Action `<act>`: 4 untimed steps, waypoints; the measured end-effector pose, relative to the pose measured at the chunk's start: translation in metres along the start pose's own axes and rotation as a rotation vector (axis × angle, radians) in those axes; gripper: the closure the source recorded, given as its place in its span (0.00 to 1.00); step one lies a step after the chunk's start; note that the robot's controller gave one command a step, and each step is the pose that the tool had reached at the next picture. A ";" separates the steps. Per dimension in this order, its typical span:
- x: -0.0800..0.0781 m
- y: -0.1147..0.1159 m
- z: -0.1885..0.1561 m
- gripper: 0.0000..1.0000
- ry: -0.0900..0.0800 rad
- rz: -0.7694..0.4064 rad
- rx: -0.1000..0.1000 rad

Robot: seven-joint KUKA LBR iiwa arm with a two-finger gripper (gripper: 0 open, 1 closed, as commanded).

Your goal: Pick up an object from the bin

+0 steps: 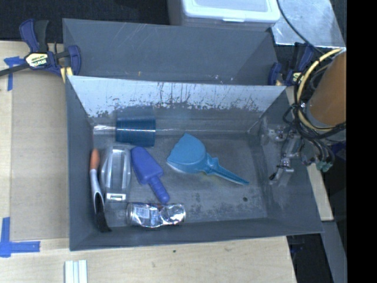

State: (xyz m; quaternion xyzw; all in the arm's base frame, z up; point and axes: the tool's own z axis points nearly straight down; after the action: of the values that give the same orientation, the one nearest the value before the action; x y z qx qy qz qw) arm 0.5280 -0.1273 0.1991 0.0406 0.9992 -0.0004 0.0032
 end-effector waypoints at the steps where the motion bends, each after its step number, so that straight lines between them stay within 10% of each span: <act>1: 0.010 0.000 0.015 0.00 -0.001 0.029 0.000; 2: -0.013 -0.023 0.022 0.00 -0.006 0.242 0.000; 3: 0.011 -0.010 0.046 0.00 -0.004 0.142 0.000; 4: -0.010 -0.016 0.049 0.00 -0.014 0.607 -0.001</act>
Offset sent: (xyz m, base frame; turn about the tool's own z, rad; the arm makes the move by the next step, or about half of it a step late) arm 0.0152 -0.0310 -0.0245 0.3023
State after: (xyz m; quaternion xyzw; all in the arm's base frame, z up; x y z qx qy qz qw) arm 0.5365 -0.1445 0.1502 0.3376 0.9412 0.0007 0.0100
